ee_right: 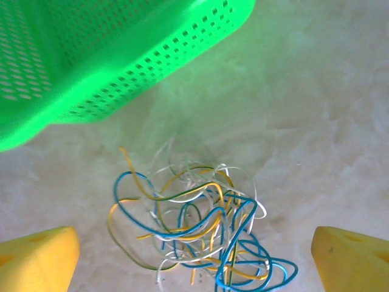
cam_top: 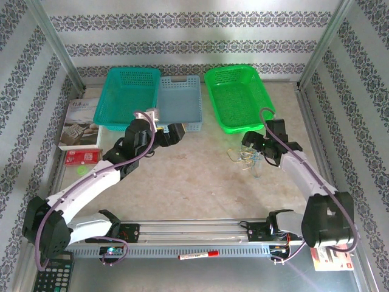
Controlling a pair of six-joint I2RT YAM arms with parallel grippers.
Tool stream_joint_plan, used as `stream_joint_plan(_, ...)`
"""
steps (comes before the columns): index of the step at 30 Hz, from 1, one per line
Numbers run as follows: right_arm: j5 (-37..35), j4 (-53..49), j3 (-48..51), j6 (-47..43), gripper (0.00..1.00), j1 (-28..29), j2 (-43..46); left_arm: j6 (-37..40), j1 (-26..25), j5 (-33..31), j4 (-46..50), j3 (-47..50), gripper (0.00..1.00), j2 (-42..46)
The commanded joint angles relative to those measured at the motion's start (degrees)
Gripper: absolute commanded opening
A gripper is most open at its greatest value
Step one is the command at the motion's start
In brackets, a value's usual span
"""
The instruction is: Untangle the cables
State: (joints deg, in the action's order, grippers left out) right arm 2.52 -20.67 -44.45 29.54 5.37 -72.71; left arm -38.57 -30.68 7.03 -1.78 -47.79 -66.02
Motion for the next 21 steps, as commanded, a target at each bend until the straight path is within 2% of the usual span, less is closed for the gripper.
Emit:
stream_joint_plan(1, 1.53, 2.14, -0.07, -2.64, 0.98, 0.14, -4.38, -0.94, 0.16, -0.34, 1.77, 0.76, 1.0, 2.48)
stream_joint_plan(4, 3.09, 4.74, 0.45, -2.64, 0.97, 1.52, -7.72, -0.82, 0.13, -0.76, 2.54, 0.85, 1.0, 3.8)
stream_joint_plan(6, 3.39, 5.68, 0.99, -1.89, 0.97, 4.42, -8.25, -0.57, 0.13, -1.18, 2.96, 0.9, 1.0, 4.39)
stream_joint_plan(16, 2.7, 11.8, 0.29, 10.58, 0.96, 27.04, -8.93, -0.96, 0.18, -1.46, 2.48, 0.97, 1.0, 4.72)
stream_joint_plan(21, 1.77, 11.23, -3.25, 13.26, 0.96, 33.15, -6.87, -1.31, 0.18, -1.39, 2.22, 1.12, 1.0, 4.73)
